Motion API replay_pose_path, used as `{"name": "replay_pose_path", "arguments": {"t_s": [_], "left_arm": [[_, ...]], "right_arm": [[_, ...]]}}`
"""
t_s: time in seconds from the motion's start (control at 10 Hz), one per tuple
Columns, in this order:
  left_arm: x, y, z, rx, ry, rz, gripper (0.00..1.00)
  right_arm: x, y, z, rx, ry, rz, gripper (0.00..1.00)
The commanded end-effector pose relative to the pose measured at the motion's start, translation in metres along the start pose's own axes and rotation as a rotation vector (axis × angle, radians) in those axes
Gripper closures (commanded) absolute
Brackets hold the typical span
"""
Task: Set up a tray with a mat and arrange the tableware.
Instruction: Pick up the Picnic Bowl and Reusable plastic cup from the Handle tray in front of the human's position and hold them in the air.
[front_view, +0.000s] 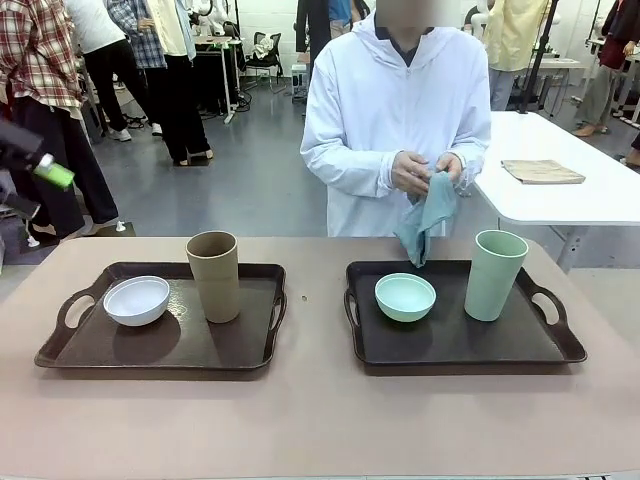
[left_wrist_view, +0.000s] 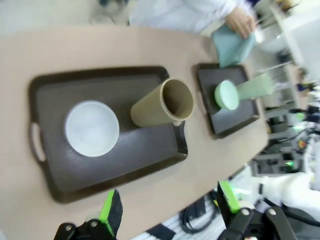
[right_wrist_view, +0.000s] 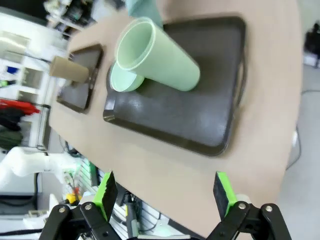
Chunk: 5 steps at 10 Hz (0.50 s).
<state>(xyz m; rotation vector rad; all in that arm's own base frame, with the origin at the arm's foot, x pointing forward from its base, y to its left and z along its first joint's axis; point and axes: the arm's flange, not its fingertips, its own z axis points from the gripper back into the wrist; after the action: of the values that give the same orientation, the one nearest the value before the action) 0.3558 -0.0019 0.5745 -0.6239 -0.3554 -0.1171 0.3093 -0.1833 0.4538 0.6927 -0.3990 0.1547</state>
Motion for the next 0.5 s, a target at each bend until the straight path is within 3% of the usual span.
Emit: {"name": "replay_pose_path", "arguments": {"t_s": [0.0, 0.2, 0.4], "left_arm": [[0.032, -0.059, -0.008, 0.126, 0.04, -0.054, 0.0], [0.057, -0.126, -0.036, 0.199, 0.075, -0.105, 0.0], [0.072, -0.177, -0.083, 0.275, 0.122, -0.147, 0.0]], "right_arm": [[0.026, -0.005, -0.014, 0.05, -0.013, 0.189, 0.0], [0.053, 0.006, -0.022, 0.107, -0.044, 0.383, 0.0], [0.072, 0.024, -0.023, 0.106, 0.033, 0.6, 0.0]]}}
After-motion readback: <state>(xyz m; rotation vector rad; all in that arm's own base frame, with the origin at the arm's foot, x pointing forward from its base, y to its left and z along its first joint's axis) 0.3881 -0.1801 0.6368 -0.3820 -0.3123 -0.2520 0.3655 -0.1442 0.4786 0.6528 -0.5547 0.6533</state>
